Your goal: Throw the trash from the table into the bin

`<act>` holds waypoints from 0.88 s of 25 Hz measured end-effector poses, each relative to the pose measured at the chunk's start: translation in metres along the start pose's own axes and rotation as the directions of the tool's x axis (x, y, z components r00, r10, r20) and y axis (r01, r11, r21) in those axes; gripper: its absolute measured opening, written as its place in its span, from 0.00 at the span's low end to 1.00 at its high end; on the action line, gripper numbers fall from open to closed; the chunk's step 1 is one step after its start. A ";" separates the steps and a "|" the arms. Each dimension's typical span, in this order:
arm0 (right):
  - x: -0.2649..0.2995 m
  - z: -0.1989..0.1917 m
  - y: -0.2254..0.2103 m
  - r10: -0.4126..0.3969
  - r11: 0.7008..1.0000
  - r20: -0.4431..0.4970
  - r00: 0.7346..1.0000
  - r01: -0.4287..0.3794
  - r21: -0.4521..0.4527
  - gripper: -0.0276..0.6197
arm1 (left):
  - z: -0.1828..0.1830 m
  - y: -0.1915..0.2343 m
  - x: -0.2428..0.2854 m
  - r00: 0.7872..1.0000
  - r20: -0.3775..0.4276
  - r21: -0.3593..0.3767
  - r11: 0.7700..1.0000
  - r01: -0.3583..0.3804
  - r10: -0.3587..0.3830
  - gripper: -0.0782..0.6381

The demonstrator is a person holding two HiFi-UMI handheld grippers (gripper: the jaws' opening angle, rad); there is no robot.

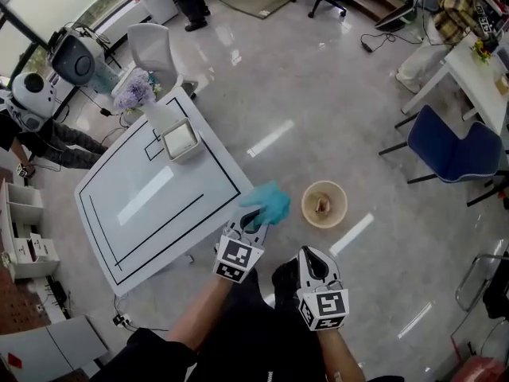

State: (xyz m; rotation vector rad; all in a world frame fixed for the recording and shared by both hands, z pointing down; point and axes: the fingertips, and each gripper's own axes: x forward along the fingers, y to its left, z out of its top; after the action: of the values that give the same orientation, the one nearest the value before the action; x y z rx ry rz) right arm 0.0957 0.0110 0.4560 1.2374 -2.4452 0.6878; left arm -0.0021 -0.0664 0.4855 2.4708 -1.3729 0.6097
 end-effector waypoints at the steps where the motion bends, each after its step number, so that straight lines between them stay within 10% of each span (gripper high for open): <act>1: -0.007 0.000 -0.012 -0.008 1.000 0.007 1.000 0.008 0.007 0.06 | 0.004 -0.010 0.009 1.000 0.001 0.006 1.000 0.008 -0.008 0.13; 22: -0.042 -0.043 -0.190 -0.267 0.949 0.032 0.963 0.258 0.182 0.06 | 0.000 -0.149 0.151 0.965 -0.038 0.121 0.958 0.262 -0.259 0.13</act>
State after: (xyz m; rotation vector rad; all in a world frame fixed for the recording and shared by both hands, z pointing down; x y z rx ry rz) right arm 0.2770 -0.0346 0.5238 1.6345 -2.2404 0.8144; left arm 0.1957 -0.1010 0.5553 2.6740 -1.0030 0.6765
